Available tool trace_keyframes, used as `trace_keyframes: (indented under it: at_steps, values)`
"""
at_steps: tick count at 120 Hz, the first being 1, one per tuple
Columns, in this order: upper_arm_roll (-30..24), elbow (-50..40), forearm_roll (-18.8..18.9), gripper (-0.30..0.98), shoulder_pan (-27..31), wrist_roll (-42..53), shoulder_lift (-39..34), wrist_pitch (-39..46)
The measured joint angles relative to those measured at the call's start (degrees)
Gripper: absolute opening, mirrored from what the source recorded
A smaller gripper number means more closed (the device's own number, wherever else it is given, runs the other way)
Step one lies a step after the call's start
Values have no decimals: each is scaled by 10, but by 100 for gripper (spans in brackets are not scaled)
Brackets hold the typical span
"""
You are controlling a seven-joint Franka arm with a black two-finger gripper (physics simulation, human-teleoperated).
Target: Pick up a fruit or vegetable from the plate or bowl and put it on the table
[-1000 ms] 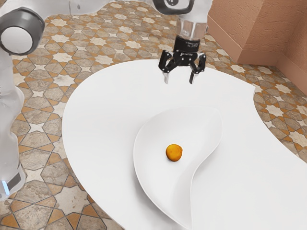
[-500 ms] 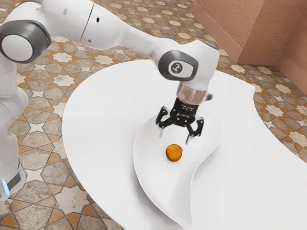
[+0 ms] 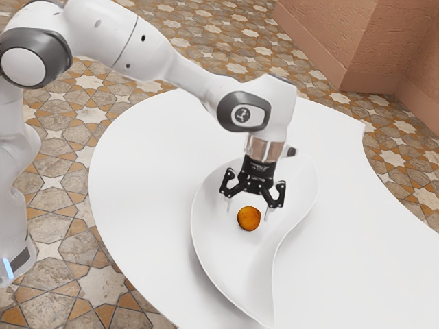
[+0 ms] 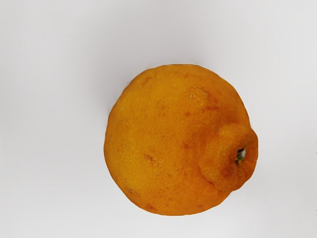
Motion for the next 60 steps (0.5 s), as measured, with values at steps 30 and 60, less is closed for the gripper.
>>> trace_keyframes:
  at_steps: [30,60]
  values:
    - [9,0,3,69,18,34,1,7]
    - [10,2,-1,69,29,61,22,9]
